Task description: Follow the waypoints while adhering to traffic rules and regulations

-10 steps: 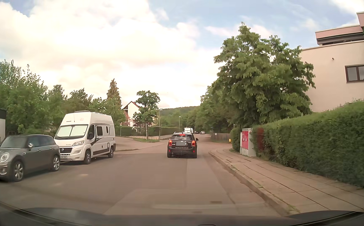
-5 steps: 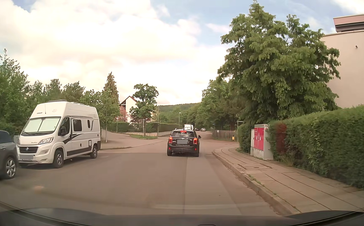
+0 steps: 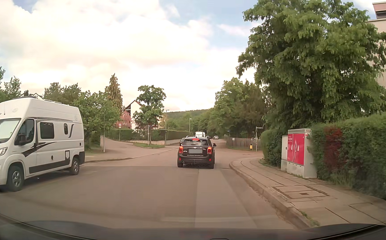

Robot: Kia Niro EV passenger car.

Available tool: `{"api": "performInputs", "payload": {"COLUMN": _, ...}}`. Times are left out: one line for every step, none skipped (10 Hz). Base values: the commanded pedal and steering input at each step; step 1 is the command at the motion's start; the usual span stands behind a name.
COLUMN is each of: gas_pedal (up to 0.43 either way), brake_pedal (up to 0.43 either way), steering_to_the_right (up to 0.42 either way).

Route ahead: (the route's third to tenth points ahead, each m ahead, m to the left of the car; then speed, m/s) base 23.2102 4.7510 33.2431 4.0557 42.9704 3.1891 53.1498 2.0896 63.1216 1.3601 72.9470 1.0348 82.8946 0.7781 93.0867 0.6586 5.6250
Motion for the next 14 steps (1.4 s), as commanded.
{"api": "performInputs", "payload": {"gas_pedal": 0.000, "brake_pedal": 0.104, "steering_to_the_right": -0.002}}
{"api": "performInputs", "payload": {"gas_pedal": 0.000, "brake_pedal": 0.091, "steering_to_the_right": -0.002}}
{"api": "performInputs", "payload": {"gas_pedal": 0.000, "brake_pedal": 0.098, "steering_to_the_right": -0.001}}
{"api": "performInputs", "payload": {"gas_pedal": 0.000, "brake_pedal": 0.104, "steering_to_the_right": -0.001}}
{"api": "performInputs", "payload": {"gas_pedal": 0.000, "brake_pedal": 0.104, "steering_to_the_right": -0.001}}
{"api": "performInputs", "payload": {"gas_pedal": 0.000, "brake_pedal": 0.091, "steering_to_the_right": -0.001}}
{"api": "performInputs", "payload": {"gas_pedal": 0.000, "brake_pedal": 0.091, "steering_to_the_right": 0.000}}
{"api": "performInputs", "payload": {"gas_pedal": 0.000, "brake_pedal": 0.091, "steering_to_the_right": 0.001}}
{"api": "performInputs", "payload": {"gas_pedal": 0.000, "brake_pedal": 0.091, "steering_to_the_right": 0.002}}
{"api": "performInputs", "payload": {"gas_pedal": 0.000, "brake_pedal": 0.098, "steering_to_the_right": 0.004}}
{"api": "performInputs", "payload": {"gas_pedal": 0.000, "brake_pedal": 0.091, "steering_to_the_right": 0.009}}
{"api": "performInputs", "payload": {"gas_pedal": 0.000, "brake_pedal": 0.091, "steering_to_the_right": 0.011}}
{"api": "performInputs", "payload": {"gas_pedal": 0.000, "brake_pedal": 0.085, "steering_to_the_right": 0.011}}
{"api": "performInputs", "payload": {"gas_pedal": 0.000, "brake_pedal": 0.085, "steering_to_the_right": 0.013}}
